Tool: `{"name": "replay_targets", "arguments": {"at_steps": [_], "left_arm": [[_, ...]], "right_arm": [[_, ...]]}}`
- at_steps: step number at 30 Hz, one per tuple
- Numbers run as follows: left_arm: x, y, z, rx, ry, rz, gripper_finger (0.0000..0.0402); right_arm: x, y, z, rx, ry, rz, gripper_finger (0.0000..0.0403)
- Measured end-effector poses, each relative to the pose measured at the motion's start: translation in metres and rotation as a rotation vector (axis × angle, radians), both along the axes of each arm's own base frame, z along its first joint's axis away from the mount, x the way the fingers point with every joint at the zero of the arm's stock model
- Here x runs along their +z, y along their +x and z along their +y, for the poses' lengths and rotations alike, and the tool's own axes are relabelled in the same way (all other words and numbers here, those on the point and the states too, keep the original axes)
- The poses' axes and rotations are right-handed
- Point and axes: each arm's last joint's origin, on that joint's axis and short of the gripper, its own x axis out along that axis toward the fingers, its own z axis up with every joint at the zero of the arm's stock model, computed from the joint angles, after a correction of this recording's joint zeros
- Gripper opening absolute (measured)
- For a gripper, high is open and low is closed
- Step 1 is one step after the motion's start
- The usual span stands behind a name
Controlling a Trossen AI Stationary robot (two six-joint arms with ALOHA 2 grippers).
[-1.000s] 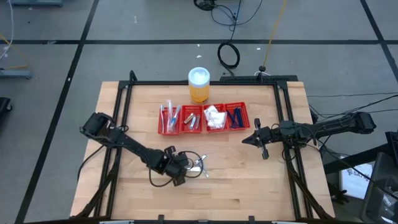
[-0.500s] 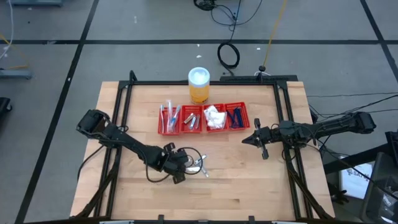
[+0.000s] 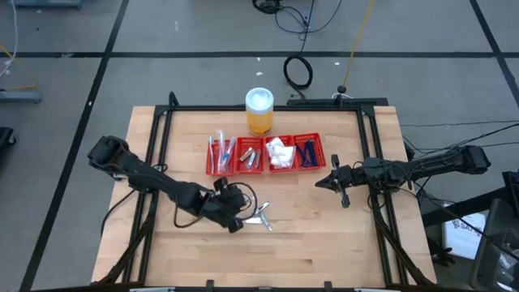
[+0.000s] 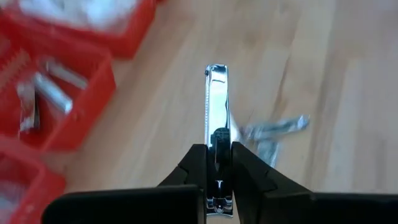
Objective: Pick & Place Travel size toiletries
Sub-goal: Put the silver nail clippers into the middle left red basket
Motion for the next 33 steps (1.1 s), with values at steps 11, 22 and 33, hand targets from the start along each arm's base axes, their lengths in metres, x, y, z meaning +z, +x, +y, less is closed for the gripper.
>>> {"name": "replay_targets", "arguments": {"at_steps": [11, 22, 33], "left_arm": [[0.028, 0.004, -0.006, -0.123, 0.106, -0.186, 0.0029], [0.028, 0.002, -0.003, -0.115, 0.149, -0.156, 0.0029], [0.025, 0.005, 0.013, -0.085, 0.175, -0.108, 0.0029]], "right_arm": [[-0.001, 0.000, 0.000, 0.002, -0.004, 0.005, 0.0000], [0.001, -0.010, -0.001, 0.010, -0.041, 0.007, 0.0000], [0.004, -0.027, -0.002, 0.009, -0.036, -0.029, 0.0000]]}}
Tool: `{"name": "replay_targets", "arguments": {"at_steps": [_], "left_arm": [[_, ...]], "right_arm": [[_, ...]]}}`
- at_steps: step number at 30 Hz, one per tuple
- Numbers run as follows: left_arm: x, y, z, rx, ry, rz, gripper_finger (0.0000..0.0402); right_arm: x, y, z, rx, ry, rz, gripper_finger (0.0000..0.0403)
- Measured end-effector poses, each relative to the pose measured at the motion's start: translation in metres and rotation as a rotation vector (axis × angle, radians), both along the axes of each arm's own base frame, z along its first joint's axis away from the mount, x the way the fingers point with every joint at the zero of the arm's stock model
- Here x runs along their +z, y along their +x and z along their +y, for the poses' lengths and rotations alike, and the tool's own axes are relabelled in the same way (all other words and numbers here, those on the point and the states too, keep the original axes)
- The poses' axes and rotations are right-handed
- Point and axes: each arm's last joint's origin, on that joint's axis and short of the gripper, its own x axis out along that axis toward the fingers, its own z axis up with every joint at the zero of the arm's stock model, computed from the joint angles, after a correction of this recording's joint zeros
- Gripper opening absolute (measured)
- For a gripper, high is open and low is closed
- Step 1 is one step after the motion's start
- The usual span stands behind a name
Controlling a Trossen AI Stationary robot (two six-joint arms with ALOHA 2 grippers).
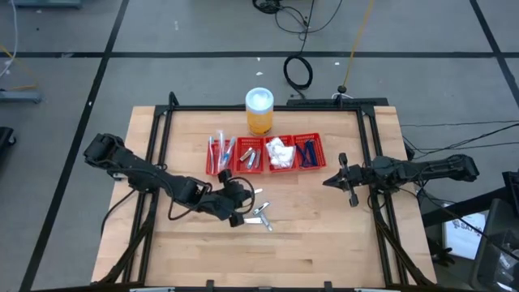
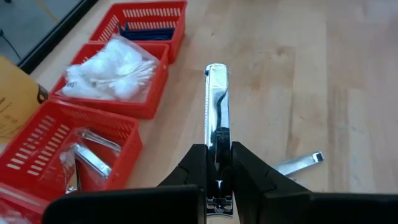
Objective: Pick & Place Travel size toiletries
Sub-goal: Put the silver nail clippers into the middle left red basket
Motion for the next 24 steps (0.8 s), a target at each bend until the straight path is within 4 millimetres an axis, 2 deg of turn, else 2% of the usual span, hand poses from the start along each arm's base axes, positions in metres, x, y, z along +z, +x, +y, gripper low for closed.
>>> {"name": "replay_targets", "arguments": {"at_steps": [7, 15, 24], "left_arm": [[0.000, 0.004, 0.012, 0.015, -0.005, 0.009, 0.0029], [-0.002, 0.003, 0.013, -0.001, 0.006, 0.033, 0.0029], [-0.006, 0.003, 0.026, 0.064, 0.014, 0.079, 0.0029]], "right_arm": [[-0.001, -0.007, -0.001, 0.000, -0.002, 0.003, 0.0000], [0.001, -0.013, -0.001, 0.001, -0.006, -0.030, 0.0000], [0.003, -0.015, -0.001, 0.003, -0.001, -0.054, 0.0000]]}}
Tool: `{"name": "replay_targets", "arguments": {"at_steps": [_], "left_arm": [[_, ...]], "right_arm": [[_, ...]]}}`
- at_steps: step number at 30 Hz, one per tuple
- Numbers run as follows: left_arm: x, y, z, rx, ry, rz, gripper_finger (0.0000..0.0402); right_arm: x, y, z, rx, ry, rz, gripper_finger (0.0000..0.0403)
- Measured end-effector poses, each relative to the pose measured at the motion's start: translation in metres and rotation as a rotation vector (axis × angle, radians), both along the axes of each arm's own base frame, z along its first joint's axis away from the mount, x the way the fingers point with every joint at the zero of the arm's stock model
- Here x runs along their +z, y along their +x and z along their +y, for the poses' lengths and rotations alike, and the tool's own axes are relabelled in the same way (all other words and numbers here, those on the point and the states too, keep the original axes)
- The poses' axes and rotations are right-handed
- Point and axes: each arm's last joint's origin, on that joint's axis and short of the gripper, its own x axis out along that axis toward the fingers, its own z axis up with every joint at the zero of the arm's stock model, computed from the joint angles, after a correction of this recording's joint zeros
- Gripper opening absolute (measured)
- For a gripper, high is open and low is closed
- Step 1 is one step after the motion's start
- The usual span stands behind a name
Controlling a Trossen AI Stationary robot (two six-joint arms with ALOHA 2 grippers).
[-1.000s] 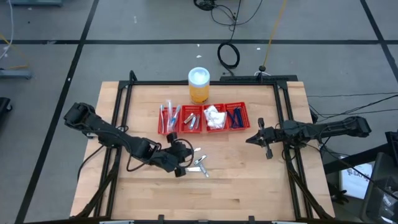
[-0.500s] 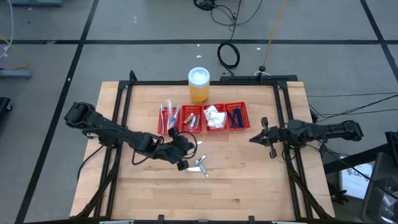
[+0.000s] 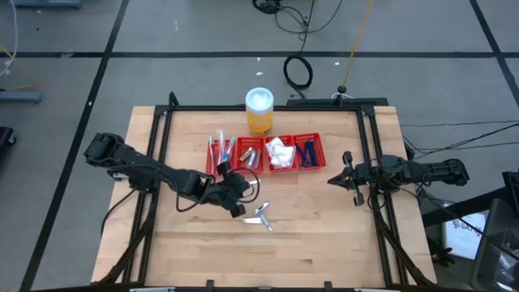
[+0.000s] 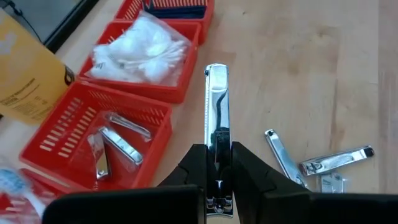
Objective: Pick & Place Travel size toiletries
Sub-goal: Put the silver nail clippers into the middle left red basket
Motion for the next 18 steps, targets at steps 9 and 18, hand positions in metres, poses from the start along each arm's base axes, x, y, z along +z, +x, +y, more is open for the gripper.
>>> {"name": "replay_targets", "arguments": {"at_steps": [9, 18], "left_arm": [[-0.010, 0.006, 0.029, -0.019, -0.001, 0.020, 0.0029], [-0.035, -0.027, 0.070, -0.012, -0.100, -0.267, 0.0029]], "right_arm": [[0.000, 0.000, 0.000, 0.000, 0.008, -0.003, 0.0000], [0.000, 0.000, 0.000, -0.001, 0.019, 0.002, 0.0000]]}}
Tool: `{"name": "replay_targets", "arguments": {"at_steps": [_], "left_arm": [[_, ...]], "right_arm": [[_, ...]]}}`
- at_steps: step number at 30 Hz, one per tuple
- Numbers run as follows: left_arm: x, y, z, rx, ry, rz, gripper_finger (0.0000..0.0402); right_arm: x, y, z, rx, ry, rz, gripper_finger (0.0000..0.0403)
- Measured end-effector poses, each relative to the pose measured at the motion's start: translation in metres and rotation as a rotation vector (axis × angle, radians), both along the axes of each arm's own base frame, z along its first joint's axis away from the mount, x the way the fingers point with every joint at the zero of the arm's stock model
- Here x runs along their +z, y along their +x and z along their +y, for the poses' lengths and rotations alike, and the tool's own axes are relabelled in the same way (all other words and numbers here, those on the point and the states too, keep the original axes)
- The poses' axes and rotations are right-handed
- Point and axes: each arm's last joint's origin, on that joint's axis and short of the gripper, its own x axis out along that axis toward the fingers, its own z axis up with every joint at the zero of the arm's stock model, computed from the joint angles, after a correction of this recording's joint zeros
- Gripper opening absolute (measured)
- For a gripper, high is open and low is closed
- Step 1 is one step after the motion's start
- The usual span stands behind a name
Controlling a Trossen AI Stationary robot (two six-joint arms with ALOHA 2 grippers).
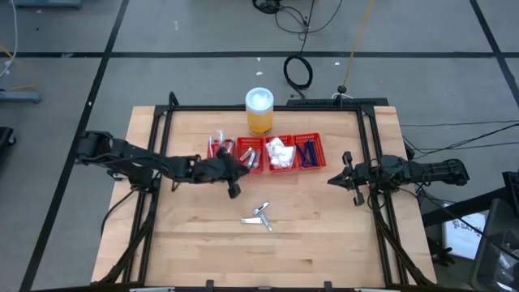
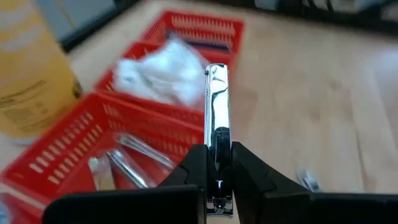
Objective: Pick & Place Travel size toiletries
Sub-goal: Put the silver nail clippers into the middle left red basket
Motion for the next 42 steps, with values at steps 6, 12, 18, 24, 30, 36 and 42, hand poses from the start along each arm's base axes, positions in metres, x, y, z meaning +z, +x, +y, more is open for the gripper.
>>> {"name": "replay_targets", "arguments": {"at_steps": [6, 12, 18, 24, 30, 36, 42], "left_arm": [[-0.012, -0.017, 0.023, 0.174, -0.053, -0.127, 0.0029], [-0.005, -0.010, 0.030, 0.335, -0.147, -0.154, 0.0029], [0.013, 0.001, 0.030, 0.465, -0.154, -0.073, 0.0029], [0.011, 0.015, 0.033, 0.504, -0.135, 0.034, 0.0029], [0.002, 0.037, 0.035, 0.514, -0.155, 0.076, 0.0029], [-0.013, 0.050, 0.038, 0.511, -0.178, 0.119, 0.0029], [-0.018, 0.051, 0.042, 0.535, -0.202, 0.123, 0.0032]], "right_arm": [[0.001, 0.000, -0.001, -0.040, -0.006, -0.013, 0.0000], [0.001, 0.001, -0.002, -0.086, -0.005, -0.008, 0.0000], [0.001, 0.001, -0.003, -0.102, -0.001, -0.010, 0.0000], [0.001, 0.001, -0.003, -0.104, 0.002, -0.009, 0.0000], [0.000, 0.001, -0.003, -0.104, 0.009, -0.004, 0.0000], [0.000, 0.001, -0.003, -0.104, 0.011, -0.003, 0.0000], [0.000, 0.001, -0.003, -0.105, 0.013, -0.003, 0.0000]]}}
